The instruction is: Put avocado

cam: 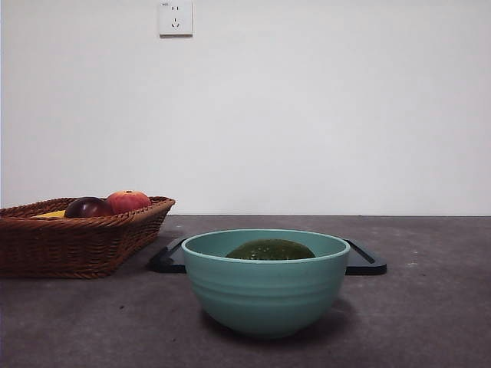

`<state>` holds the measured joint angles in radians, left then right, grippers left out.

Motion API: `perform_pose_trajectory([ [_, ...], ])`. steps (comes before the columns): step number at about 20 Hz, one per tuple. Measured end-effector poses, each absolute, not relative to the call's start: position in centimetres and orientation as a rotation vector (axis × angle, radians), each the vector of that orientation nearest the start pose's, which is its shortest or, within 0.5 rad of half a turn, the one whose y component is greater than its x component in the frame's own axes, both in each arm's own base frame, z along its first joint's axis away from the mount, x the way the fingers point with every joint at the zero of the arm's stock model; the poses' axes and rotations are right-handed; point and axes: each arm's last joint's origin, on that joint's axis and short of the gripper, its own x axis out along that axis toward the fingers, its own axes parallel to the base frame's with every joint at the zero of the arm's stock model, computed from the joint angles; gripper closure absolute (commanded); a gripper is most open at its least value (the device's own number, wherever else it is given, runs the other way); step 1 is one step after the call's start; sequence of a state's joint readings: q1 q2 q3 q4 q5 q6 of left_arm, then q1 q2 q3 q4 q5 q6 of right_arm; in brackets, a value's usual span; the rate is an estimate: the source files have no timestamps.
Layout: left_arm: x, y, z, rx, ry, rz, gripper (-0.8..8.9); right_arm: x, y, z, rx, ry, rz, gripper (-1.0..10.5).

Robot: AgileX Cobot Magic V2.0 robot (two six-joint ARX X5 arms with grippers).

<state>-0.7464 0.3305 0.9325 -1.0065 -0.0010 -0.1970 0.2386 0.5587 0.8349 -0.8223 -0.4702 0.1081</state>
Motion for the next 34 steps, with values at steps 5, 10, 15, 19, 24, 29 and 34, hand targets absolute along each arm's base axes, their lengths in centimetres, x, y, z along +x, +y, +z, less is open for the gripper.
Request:
perform_pose_trajectory([
  [5, 2.0, -1.8, 33.9, -0.034, 0.455, -0.693, 1.94, 12.4, 6.3, 29.9, 0.124, 0.815, 0.736, 3.5],
  [10, 2.0, -1.8, 33.9, -0.035, 0.455, -0.693, 1.94, 15.7, 10.7, 26.0, -0.032, 1.070, 0.714, 3.5],
  [15, 2.0, -1.9, 34.0, -0.036, 0.452, -0.693, 1.94, 18.0, 14.0, 22.8, -0.083, 1.236, 0.682, 3.5],
  [19, 2.0, -1.9, 34.0, -0.036, 0.451, -0.694, 1.94, 19.4, 15.9, 21.3, -0.057, 1.264, 0.662, 3.5],
  [24, 2.0, -1.9, 34.0, -0.037, 0.451, -0.693, 1.94, 20.6, 16.9, 19.7, -0.069, 1.324, 0.585, 3.5],
  [29, 2.0, -1.9, 34.0, -0.036, 0.451, -0.694, 1.94, 21.1, 17.3, 18.7, -0.060, 1.340, 0.564, 4.9],
  [34, 2.0, -1.9, 34.0, -0.037, 0.451, -0.693, 1.94, 21.4, 17.6, 18.5, -0.045, 1.323, 0.567, 7.5],
])
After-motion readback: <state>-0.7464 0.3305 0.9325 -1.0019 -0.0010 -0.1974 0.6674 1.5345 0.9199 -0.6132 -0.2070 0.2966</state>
